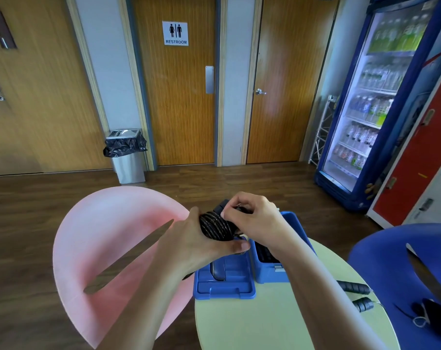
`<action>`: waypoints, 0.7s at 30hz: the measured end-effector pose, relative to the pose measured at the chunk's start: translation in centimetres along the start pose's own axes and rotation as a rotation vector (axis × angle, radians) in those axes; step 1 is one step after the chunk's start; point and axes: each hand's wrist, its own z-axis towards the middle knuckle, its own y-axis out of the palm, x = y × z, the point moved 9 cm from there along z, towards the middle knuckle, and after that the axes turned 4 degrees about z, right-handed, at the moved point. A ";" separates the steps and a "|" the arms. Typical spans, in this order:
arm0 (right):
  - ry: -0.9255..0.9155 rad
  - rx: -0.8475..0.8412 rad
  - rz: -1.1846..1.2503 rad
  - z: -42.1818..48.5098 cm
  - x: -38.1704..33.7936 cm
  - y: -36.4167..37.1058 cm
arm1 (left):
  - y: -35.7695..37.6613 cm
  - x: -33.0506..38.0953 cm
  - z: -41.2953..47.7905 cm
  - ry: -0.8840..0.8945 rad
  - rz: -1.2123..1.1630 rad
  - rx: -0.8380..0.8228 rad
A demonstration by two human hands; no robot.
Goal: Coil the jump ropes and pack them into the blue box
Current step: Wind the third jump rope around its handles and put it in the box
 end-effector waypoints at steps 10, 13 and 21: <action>0.118 -0.154 0.199 0.7 1.7 0.9 | 0.1 0.2 0.5 0.073 0.053 0.009; 0.146 -0.044 0.198 0.3 1.6 -1.2 | 0.2 1.2 0.4 0.135 0.104 -0.007; -0.068 0.540 -0.246 -1.8 -0.8 -5.6 | -0.3 4.8 0.0 0.221 0.143 0.078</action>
